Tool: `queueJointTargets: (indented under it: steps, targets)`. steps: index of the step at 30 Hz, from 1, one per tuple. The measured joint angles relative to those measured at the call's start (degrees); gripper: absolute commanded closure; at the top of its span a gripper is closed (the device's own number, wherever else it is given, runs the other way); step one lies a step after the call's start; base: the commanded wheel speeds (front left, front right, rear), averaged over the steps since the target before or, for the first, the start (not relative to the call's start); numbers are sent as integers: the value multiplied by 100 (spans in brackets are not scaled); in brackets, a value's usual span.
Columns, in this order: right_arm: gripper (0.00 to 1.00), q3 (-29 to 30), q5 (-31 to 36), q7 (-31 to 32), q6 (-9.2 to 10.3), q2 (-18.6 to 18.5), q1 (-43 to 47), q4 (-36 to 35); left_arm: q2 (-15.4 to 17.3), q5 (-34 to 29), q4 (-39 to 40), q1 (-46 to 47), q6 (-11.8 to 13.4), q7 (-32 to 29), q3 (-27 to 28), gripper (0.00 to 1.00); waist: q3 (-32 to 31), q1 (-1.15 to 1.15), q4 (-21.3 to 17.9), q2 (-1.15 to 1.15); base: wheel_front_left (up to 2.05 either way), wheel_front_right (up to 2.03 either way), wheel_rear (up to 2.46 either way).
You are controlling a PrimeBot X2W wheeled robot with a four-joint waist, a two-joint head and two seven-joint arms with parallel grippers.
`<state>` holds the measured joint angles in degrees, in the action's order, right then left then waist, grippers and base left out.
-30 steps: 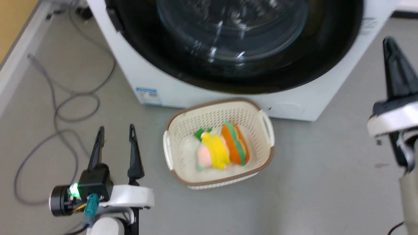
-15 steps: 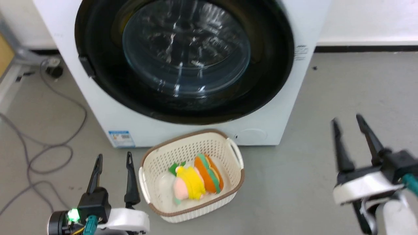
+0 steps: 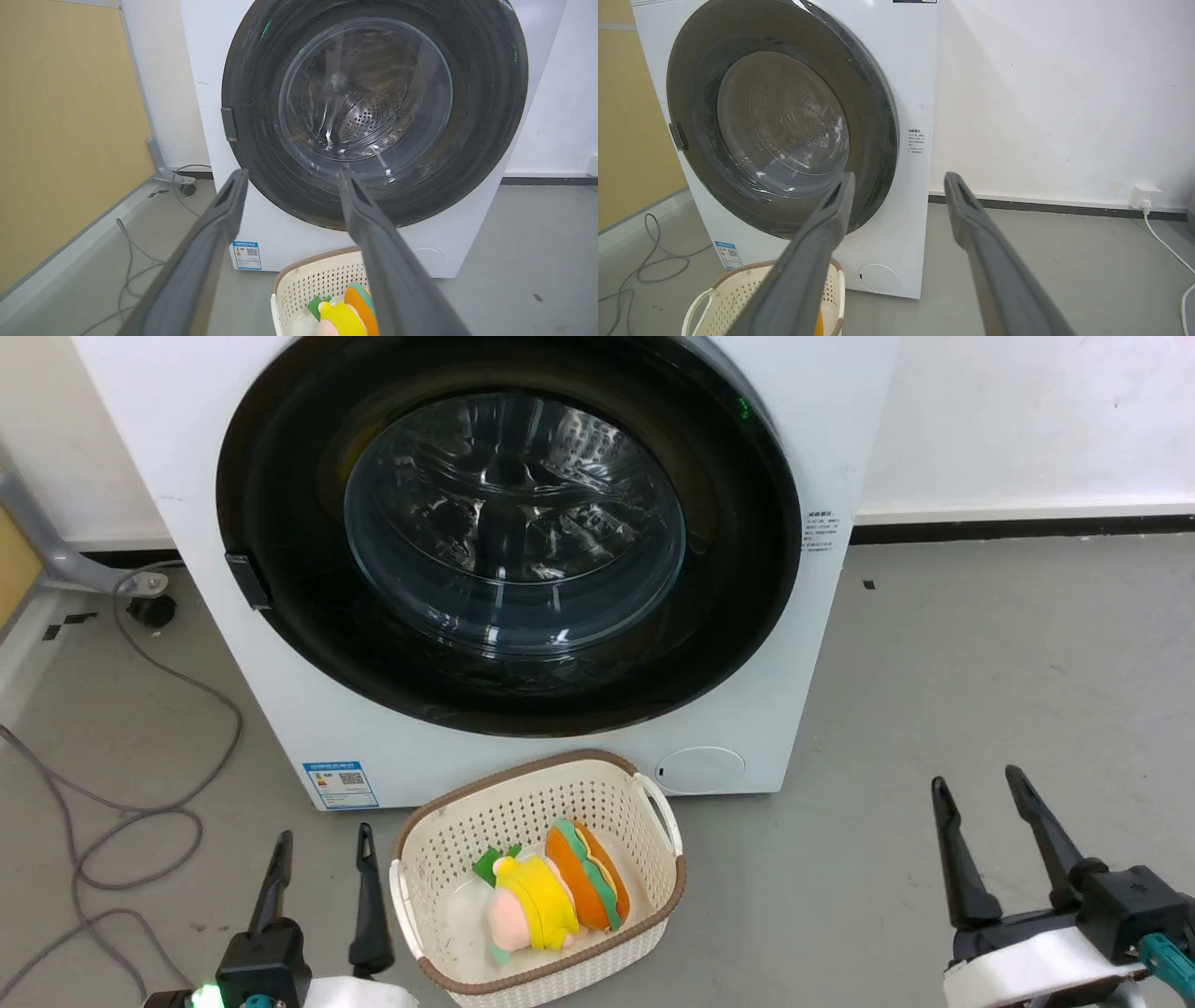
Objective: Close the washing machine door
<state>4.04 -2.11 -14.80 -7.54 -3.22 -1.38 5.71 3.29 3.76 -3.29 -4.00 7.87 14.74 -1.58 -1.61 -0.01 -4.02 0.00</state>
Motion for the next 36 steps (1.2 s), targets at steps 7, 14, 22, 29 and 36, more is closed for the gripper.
queueJointTargets:
  steps: [7,14,22,29,36]
  targets:
    - [100,-2,4,16,0,0,-1,4,-20,-4,2,-7,1,-18,-7,100,-7,0,10,0,0,0,0]
    - [100,-23,11,110,0,0,-1,-1,-21,-8,9,-5,-44,-111,-1,100,3,0,33,0,0,0,0]
    - [100,-48,19,194,-1,0,-1,-37,-21,-15,24,4,-93,-205,7,100,14,0,58,0,0,0,0]
    - [100,-67,20,278,-1,0,-1,-68,-21,-32,36,15,-135,-269,20,100,23,0,80,0,0,0,0]
    - [100,-87,24,364,0,0,-1,-97,-22,-64,53,27,-160,-366,25,100,33,0,103,0,0,0,0]
